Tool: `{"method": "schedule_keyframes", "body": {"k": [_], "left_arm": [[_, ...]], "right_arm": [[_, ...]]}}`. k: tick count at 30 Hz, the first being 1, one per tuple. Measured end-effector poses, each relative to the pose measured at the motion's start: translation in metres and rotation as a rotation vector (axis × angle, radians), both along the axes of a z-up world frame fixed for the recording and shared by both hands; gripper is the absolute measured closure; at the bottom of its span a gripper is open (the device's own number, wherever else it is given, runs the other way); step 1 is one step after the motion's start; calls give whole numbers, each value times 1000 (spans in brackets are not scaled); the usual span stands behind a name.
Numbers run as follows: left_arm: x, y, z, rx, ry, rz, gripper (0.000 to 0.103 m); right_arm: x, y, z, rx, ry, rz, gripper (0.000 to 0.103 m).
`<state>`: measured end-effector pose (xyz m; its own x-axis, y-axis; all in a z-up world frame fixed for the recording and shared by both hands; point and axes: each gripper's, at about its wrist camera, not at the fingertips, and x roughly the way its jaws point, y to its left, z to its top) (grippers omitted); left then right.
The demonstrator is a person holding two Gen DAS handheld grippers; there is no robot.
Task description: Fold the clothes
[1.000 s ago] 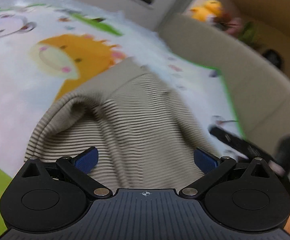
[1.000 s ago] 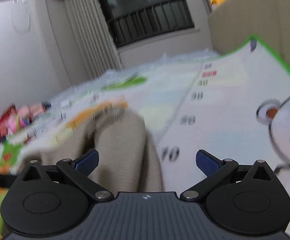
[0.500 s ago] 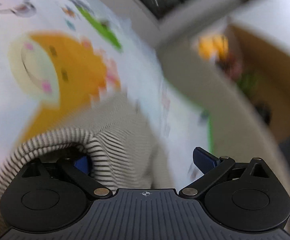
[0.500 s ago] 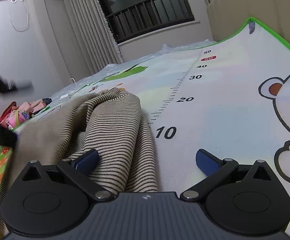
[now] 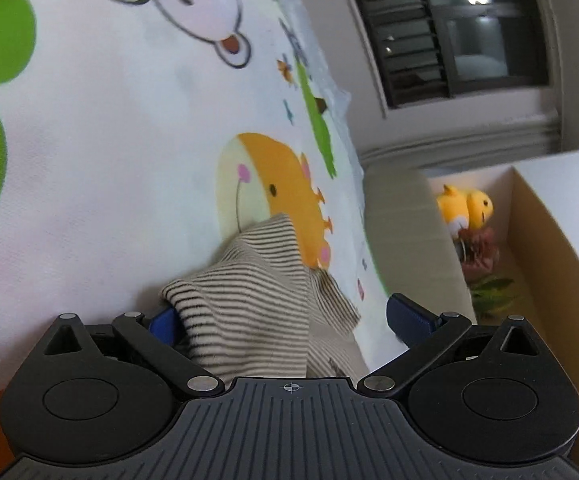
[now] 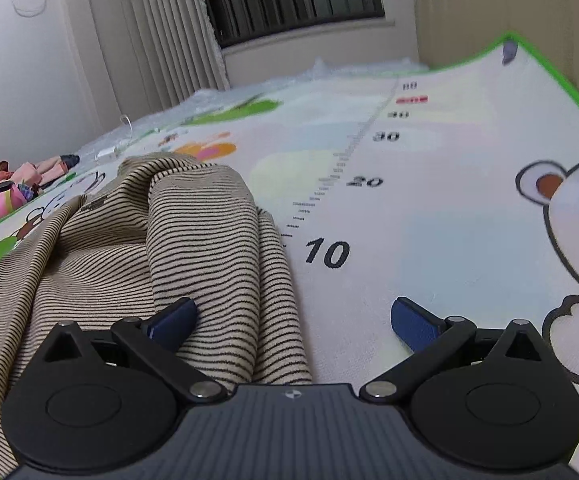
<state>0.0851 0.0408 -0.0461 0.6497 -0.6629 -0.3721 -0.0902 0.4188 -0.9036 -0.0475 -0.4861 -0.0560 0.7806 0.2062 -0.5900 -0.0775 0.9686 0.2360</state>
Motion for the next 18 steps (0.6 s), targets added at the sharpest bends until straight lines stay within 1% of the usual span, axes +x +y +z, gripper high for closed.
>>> {"method": "schedule_keyframes", "body": {"k": [2,4,6,7,8,11,13,15,16,17,18], "left_arm": [[3,-7,5,75,-12,-31,0],[7,-13,8,151,-15,-50,0],[-1,-18,7,202,-29,-65,0],[-5,-20,7,223,-39,-73,0],[-9,-22,7,242,-60,-79,0],[-17,-27,17,290,-151,-91,0],[-22,-31,19,315,-173,-96,0],[-22,-33,13,350,-160,-88,0],[-21,-33,8,357,-146,-82,0],[-21,-31,4,354,-134,-78,0],[-22,-28,1,341,-135,-79,0]], "right_arm": [[8,1,4,-6,52,3,0],[15,5,9,-37,100,23,0],[20,6,17,-31,126,39,1],[18,6,24,-15,109,48,5],[15,8,35,-13,61,55,7],[15,23,68,-80,-69,85,9],[29,33,72,-85,-61,121,9],[48,45,61,-91,-2,161,9],[59,51,50,-97,51,179,18],[67,56,39,-101,99,190,30],[72,62,30,-110,133,209,52]]}}
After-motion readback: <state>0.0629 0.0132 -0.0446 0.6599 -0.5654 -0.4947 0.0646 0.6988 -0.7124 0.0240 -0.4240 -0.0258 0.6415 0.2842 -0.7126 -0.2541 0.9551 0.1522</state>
